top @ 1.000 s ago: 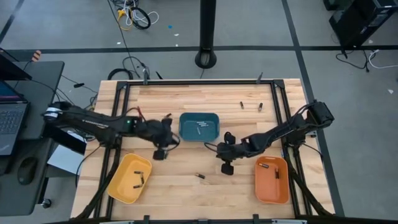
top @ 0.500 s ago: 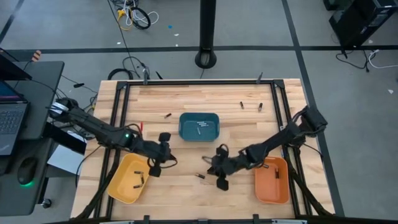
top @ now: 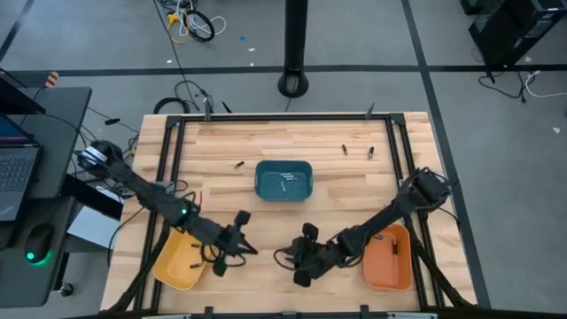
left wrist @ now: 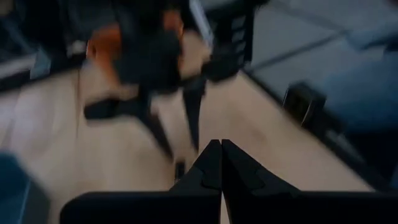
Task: Sort batteries
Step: Put the large black battery into the orange bin
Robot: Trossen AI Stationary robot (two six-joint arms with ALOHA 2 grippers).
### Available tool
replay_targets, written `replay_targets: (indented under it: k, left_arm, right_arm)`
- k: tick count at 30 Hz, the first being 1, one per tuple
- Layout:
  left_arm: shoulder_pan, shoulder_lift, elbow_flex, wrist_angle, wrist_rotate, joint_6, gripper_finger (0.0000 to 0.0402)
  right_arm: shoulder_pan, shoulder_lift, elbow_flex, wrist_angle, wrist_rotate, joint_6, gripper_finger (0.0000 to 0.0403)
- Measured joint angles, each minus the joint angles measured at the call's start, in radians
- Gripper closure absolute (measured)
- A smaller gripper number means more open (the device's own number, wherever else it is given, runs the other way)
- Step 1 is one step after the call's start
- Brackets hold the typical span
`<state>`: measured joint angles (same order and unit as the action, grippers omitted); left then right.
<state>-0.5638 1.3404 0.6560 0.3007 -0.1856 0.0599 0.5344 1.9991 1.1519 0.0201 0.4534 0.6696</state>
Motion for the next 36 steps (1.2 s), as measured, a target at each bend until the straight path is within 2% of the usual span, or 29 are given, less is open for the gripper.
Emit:
replay_targets:
  k: [5,10,14,20,23,28,36]
  left_arm:
    - [-0.037,0.049,-0.066,0.273,-0.009,0.014,0.0396]
    - [-0.067,0.083,-0.074,0.338,-0.063,-0.004,0.0396]
    - [-0.09,0.101,-0.073,0.359,-0.101,-0.026,0.0396]
    - [-0.126,0.126,-0.073,0.389,-0.15,-0.041,0.0396]
    - [-0.134,0.133,-0.073,0.395,-0.155,-0.041,0.0396]
    - [-0.134,0.136,-0.073,0.396,-0.156,-0.042,0.0396]
    - [-0.134,0.136,-0.073,0.396,-0.156,-0.015,0.0396]
  right_arm:
    - [0.002,0.054,0.0,0.032,0.009,0.035,0.0215]
    - [0.009,0.106,0.002,0.043,0.036,0.041,0.0218]
    - [0.014,0.134,0.005,0.045,0.084,0.061,0.0251]
    - [0.02,0.118,0.0,0.029,0.096,0.058,0.0341]
    - [0.019,0.097,-0.001,0.002,0.072,0.054,0.0341]
    - [0.02,0.039,0.008,-0.134,0.029,0.061,0.0341]
    - [0.026,-0.101,0.124,-0.456,-0.006,0.062,0.0341]
